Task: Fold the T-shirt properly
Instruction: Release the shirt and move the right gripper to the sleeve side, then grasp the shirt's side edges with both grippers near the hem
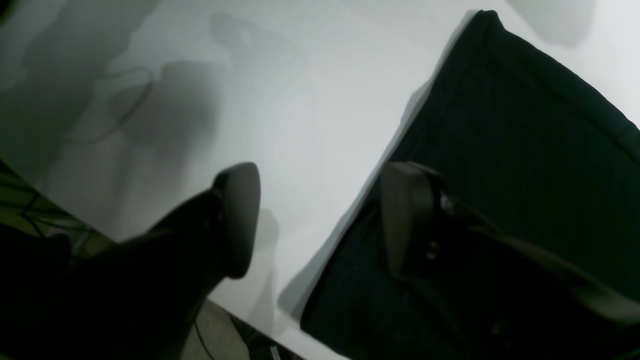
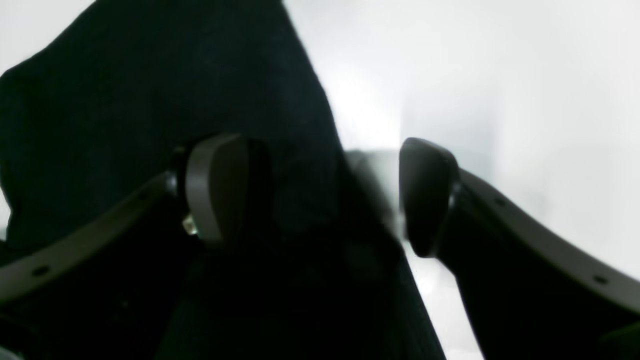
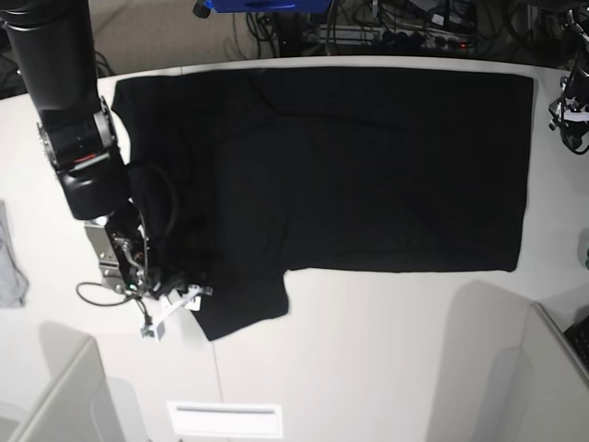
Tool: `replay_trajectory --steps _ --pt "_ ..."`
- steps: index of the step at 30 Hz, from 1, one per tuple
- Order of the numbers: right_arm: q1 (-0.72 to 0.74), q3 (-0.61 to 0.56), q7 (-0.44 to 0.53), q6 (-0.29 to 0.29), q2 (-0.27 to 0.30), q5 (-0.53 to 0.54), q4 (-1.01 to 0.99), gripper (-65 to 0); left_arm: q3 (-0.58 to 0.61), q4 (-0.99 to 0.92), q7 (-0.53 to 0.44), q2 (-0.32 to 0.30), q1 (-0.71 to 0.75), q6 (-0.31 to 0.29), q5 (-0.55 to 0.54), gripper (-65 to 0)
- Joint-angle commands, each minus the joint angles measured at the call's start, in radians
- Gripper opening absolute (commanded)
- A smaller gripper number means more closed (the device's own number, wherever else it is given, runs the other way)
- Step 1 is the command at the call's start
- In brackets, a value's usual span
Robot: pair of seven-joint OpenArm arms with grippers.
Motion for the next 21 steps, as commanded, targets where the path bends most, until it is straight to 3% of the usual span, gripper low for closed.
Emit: replay_trajectory --steps 1,9,13,21 --pt "0.022 0.004 -0.016 0.004 0.005 0.002 0.008 -25.2 -0.009 0.014 -0.023 -0.017 0.003 0.001 -0.010 -27.6" --pt "0.011 0.004 -0.016 0.004 0.007 0.002 0.010 -47.3 -0.005 0.000 -0.015 -0.020 -0.041 0.001 -0.001 -27.6" --pt "0.011 0.004 -0.016 0.004 0.005 0.002 0.010 -65.0 0.016 -0.058 -0.015 -0.055 -0.126 0.007 0.082 -27.8" --pt "0.011 0.007 -0.022 0.002 0.005 0.003 0.010 -65.0 0.182 -0.230 -0.018 -0.101 -0.384 0.004 0.439 -27.8"
